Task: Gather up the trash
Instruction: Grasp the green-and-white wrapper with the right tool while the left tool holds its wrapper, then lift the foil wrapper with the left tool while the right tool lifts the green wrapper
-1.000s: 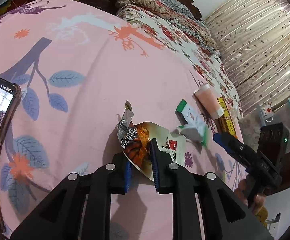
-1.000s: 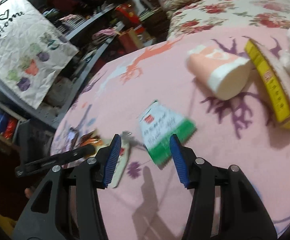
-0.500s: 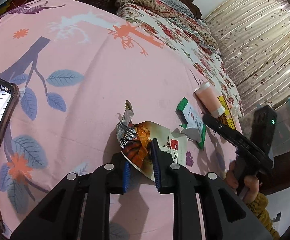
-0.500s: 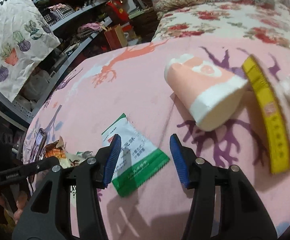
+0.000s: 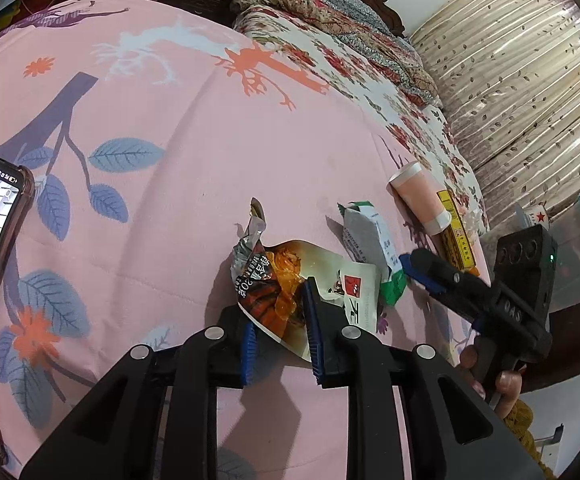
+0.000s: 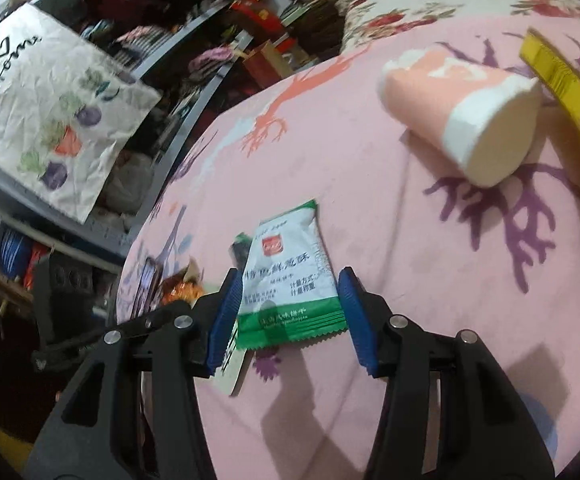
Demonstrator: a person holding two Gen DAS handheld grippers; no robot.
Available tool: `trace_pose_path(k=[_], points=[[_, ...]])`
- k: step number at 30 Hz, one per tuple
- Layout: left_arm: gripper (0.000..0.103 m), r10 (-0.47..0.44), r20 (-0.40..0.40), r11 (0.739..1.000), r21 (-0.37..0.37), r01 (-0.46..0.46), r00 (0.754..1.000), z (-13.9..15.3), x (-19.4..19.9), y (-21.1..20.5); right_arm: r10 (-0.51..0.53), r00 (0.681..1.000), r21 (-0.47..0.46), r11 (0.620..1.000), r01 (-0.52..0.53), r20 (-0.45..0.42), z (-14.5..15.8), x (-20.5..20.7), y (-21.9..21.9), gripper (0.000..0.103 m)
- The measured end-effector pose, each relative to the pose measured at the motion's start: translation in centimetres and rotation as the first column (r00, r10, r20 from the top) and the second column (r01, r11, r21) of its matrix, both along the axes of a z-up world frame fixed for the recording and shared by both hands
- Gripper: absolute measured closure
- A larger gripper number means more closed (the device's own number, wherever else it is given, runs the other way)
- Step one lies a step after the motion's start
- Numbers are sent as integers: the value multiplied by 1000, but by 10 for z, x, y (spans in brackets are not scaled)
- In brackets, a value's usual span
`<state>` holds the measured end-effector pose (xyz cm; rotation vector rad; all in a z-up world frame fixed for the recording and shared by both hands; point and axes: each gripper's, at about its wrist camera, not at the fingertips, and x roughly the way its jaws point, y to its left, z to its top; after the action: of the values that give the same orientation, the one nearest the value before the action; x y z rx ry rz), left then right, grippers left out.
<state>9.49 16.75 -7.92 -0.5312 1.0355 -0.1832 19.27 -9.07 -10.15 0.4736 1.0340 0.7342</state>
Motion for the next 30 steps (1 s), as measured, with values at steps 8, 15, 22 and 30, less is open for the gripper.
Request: trace_pose_path(k=[8, 15, 22, 30], points=[[84, -1, -1, 1000, -5, 1, 1000, 0, -2, 0, 55, 980, -281, 960, 1, 192, 14, -17, 38, 68], [84, 4, -2, 1000, -9, -4, 1000, -1, -3, 4, 20, 969, -291, 955, 54, 244, 20, -28, 33, 91], [84, -11, -13, 1000, 1, 11, 1000, 1, -4, 0, -3, 969, -228, 972, 62, 248, 31, -49, 15, 92], [84, -53, -28, 998, 27, 54, 998, 3, -12, -21, 42, 986, -93, 995, -27, 162, 31, -87, -3, 92]])
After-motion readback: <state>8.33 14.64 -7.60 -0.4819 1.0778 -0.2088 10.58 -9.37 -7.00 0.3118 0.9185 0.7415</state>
